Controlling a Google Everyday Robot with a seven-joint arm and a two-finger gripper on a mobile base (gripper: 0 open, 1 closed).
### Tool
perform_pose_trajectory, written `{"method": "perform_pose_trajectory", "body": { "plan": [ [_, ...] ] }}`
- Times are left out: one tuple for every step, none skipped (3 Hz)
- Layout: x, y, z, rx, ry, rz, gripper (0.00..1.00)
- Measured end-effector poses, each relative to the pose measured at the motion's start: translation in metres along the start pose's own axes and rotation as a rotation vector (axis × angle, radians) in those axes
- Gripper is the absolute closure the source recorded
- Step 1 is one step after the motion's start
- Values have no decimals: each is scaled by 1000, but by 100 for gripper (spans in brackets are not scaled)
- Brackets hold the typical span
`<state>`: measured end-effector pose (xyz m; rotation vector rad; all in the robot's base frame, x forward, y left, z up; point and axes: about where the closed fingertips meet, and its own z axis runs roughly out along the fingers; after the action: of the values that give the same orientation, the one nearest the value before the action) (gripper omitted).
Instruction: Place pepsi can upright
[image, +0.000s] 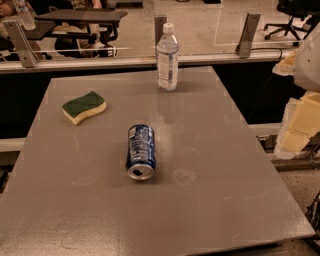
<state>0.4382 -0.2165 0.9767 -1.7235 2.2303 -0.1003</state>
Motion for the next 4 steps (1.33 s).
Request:
{"method": "perform_pose_trajectory", "body": {
  "plan": [
    [0,0,0,0,0,0,0],
    [-23,-7,6,-9,-40,-68,0],
    [-66,-13,15,-18,-104,-217,0],
    [-115,-16,25,-29,-177,-430,0]
  ]
}}
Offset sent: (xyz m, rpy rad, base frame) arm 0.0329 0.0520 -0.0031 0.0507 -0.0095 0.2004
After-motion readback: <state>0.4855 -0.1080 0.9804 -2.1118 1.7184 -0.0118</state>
